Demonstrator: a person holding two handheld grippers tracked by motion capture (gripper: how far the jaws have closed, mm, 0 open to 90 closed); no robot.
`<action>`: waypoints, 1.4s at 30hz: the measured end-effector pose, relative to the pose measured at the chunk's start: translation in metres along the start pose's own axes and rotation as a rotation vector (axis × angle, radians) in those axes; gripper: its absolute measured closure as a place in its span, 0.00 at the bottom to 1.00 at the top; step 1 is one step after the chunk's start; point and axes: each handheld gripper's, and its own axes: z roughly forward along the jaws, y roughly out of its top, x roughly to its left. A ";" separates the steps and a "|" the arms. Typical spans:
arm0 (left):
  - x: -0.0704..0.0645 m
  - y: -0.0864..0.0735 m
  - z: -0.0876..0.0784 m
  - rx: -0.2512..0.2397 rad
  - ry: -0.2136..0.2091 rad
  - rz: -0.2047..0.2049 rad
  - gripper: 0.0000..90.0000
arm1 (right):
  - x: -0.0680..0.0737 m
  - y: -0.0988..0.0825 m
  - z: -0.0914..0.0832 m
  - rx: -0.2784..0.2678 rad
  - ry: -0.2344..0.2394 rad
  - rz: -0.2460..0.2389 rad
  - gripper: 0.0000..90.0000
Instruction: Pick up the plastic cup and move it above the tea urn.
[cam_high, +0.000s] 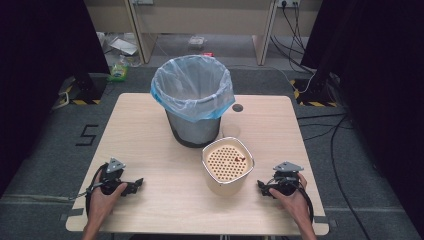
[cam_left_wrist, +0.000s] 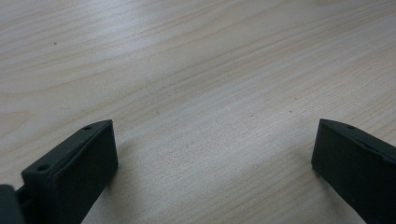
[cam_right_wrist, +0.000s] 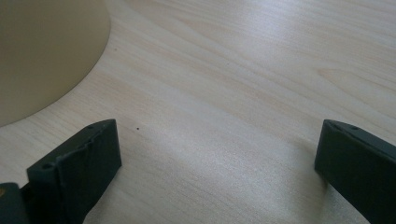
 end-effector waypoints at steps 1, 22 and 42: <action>0.000 0.000 0.000 0.000 0.000 0.000 0.00 | 0.000 0.000 0.000 0.000 0.002 0.000 0.01; 0.000 0.000 0.000 0.000 0.000 0.000 0.00 | -0.020 0.057 -0.024 -0.133 -0.002 0.047 0.31; 0.000 0.000 0.000 0.001 0.000 0.001 0.00 | -0.023 0.146 -0.003 -0.168 0.057 0.036 0.49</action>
